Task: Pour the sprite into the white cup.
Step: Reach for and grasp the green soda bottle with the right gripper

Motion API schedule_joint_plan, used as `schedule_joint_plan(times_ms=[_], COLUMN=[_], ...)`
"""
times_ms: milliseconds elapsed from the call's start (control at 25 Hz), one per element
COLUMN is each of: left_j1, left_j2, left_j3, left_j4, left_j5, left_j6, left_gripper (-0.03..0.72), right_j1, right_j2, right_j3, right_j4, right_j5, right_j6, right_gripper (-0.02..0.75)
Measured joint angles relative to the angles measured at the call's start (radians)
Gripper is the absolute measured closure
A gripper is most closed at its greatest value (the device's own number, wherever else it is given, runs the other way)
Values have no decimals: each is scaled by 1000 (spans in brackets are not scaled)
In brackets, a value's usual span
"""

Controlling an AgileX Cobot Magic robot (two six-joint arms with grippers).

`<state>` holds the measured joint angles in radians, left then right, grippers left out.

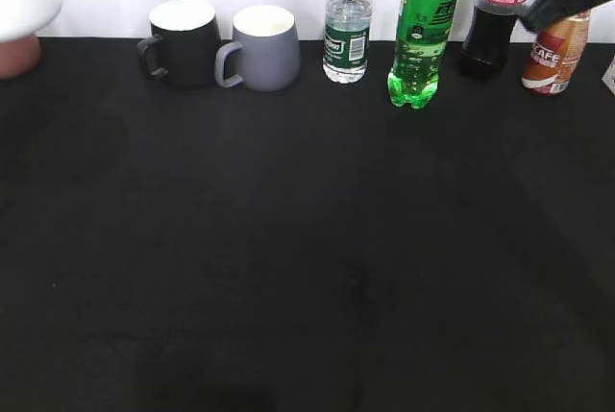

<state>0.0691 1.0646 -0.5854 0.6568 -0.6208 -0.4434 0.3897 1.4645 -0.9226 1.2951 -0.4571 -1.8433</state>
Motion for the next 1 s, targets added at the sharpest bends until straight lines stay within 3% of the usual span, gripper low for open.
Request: schedule_joint_plan(times_ms=[160,240,320,440,640,680,880,960,1000], left_j1=[0,0,0,0,0,0,0,0,0], left_j2=[0,0,0,0,0,0,0,0,0], left_j3=[0,0,0,0,0,0,0,0,0], left_j4=[1,1,1,1,1,1,1,1,1], left_j5=[1,1,1,1,1,1,0,0,0], left_j6=[-1,-1,-1,-1,-1,-1,-1,-1,-1], left_gripper=[648,648,648,648,648,648,648,648,648], right_j1=[2,2,2,2,2,2,-23,-55,-59], right_j2=[2,16,22,22,22,22,30,61,72], right_j3=[0,0,0,0,0,0,62,96,98], right_j4=[-18,-58,-36,93,8,-82,-897,-1160,-1233], right_j5=[46,57,62,63,57,57,67,68,71], right_j6=[473,612,656,676,708,801,1637,1757,1770], right_gripper=[751,751,751,751,751,751,751,751,751])
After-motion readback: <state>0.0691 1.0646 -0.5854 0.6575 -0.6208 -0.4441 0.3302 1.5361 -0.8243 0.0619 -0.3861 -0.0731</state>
